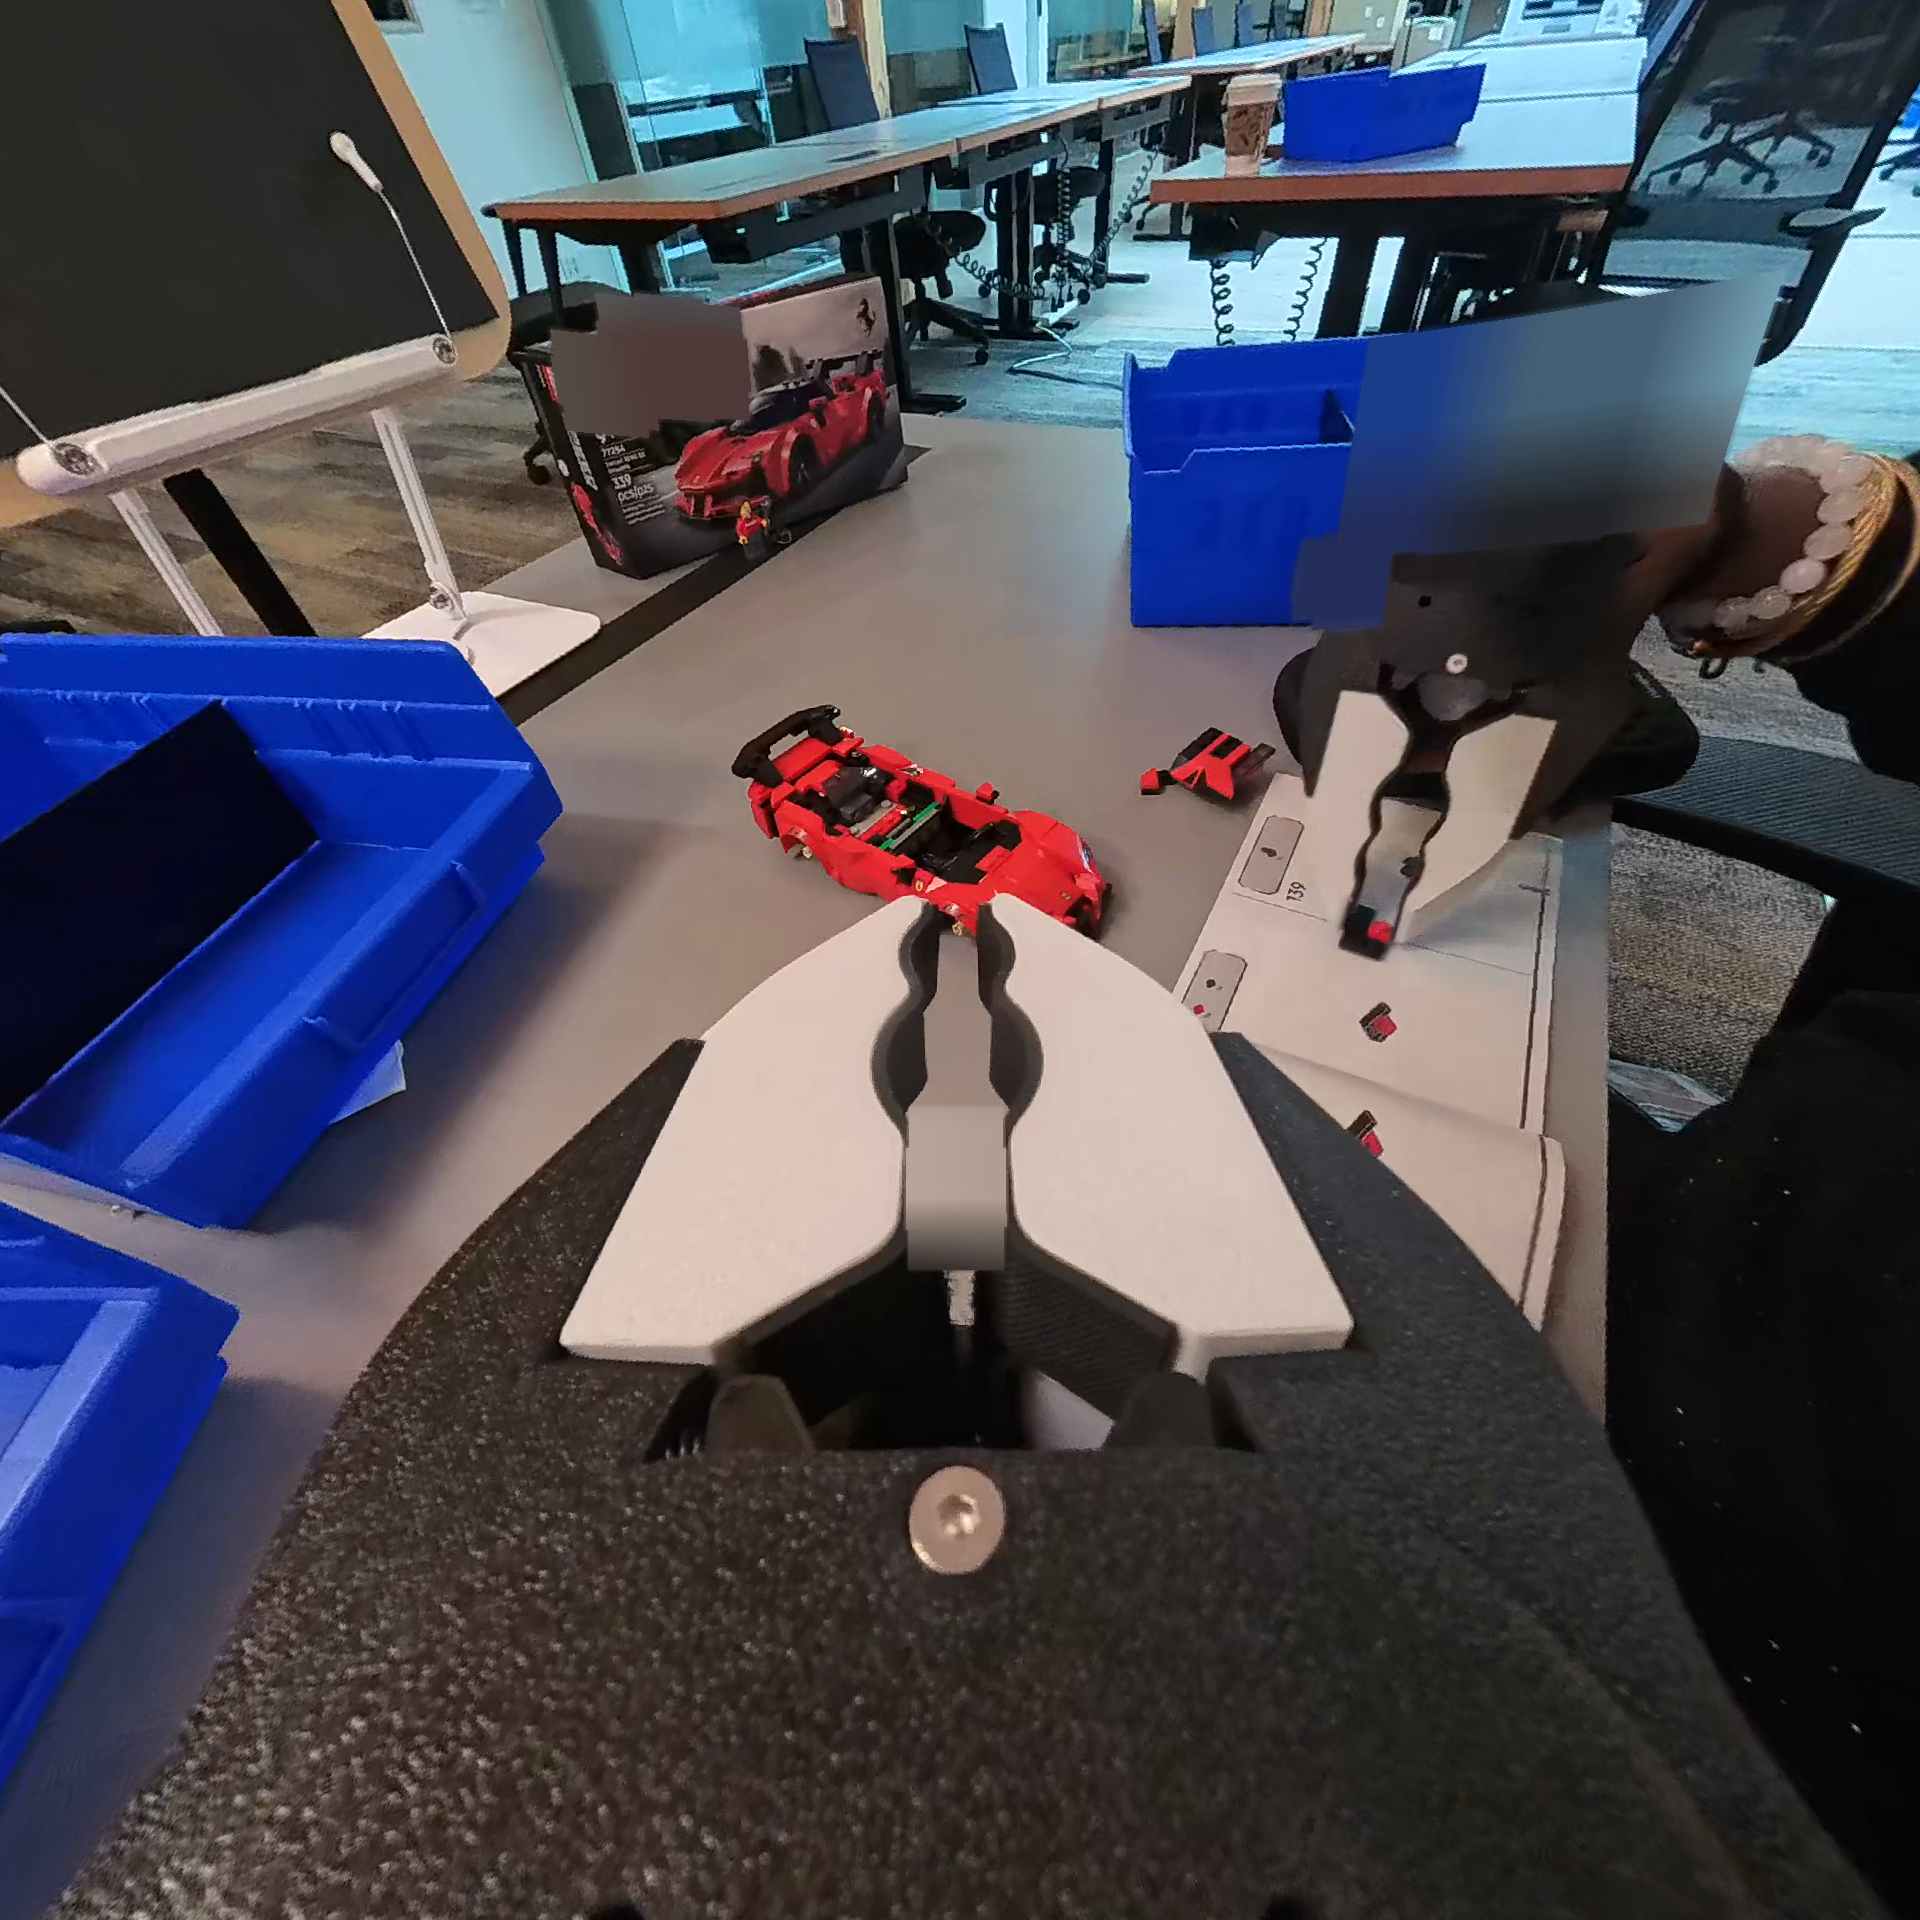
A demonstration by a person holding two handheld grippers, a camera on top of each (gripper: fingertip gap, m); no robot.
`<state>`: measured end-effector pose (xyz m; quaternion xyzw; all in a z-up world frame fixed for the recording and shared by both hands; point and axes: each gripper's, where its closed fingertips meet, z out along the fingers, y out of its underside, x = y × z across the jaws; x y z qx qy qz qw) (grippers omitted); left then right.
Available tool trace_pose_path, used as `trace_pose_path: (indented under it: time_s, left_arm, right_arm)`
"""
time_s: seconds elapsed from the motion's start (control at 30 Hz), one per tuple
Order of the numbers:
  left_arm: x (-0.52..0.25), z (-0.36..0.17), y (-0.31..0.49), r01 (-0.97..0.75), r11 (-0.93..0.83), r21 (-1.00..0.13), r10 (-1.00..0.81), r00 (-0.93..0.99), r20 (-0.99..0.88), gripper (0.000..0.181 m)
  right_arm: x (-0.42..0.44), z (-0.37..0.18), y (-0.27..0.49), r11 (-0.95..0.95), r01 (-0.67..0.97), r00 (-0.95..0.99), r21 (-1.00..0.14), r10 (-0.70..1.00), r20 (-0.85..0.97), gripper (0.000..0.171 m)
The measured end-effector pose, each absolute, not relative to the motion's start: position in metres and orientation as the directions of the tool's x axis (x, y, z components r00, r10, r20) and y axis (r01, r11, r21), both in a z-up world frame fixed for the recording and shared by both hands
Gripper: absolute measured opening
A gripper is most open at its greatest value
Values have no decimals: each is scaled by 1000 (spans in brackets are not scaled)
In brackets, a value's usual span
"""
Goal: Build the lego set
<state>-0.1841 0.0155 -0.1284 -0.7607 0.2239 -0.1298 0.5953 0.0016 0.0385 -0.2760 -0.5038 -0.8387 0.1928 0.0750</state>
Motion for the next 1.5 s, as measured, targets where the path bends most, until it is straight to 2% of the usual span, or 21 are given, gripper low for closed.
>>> trace_pose_path:
  time_s: [0.1, 0.17, 0.33, 0.4, 0.5, 0.6, 0.77, 0.87, 1.1, 1.23, 1.33, 1.43, 1.5]
  left_arm:
    - [-181, -131, 18, -180, -193, -965, -506, 861, -60, 7]
    - [-178, -134, 20, -181, -200, -963, -517, 854, -53, 7]
    - [-165, -146, 25, -194, -223, -955, -556, 830, -39, 9]
    - [-164, -153, 28, -194, -238, -952, -560, 828, -28, 9]
    - [-164, -162, 32, -157, -279, -947, -563, 826, 29, 10]
    - [-163, -164, 37, -114, -301, -947, -556, 828, 77, 10]
    - [-160, -153, 47, -81, -268, -960, -525, 848, 74, 13]
    - [-163, -147, 56, -54, -251, -966, -468, 880, 73, 14]
    - [-155, -130, 73, -38, -218, -975, -438, 897, 63, 13]
    - [-152, -128, 83, -55, -220, -974, -443, 895, 50, 13]
    - [-151, -132, 90, -64, -237, -969, -456, 888, 53, 13]
    - [-150, -137, 100, -64, -264, -962, -468, 881, 69, 13]
    - [-147, -137, 105, -69, -265, -962, -484, 872, 70, 13]
  right_arm:
    - [5, -275, 41, 480, 790, -533, -382, 845, -43, 17]
    - [7, -274, 42, 479, 796, -529, -370, 847, -41, 30]
    - [35, -226, 47, 375, 784, -430, -494, 903, 2, 36]
    - [71, -192, 61, 303, 779, -328, -549, 943, 55, 37]
    - [149, -144, 102, 149, 789, -76, -596, 986, 146, 33]
    - [241, -125, 151, -29, 825, 176, -565, 962, 207, 29]
    - [335, -153, 204, -209, 877, 321, -433, 925, 203, 28]
    - [349, -177, 224, -262, 879, 340, -399, 930, 138, 23]
    - [371, -215, 262, -297, 924, 332, -243, 936, 118, 14]
    - [367, -223, 270, -338, 911, 358, -237, 933, 45, 11]
    - [349, -232, 263, -331, 911, 325, -247, 944, -64, 15]
    - [328, -243, 248, -306, 929, 276, -209, 947, -163, 26]
    - [318, -250, 242, -281, 942, 252, -182, 953, -167, 36]
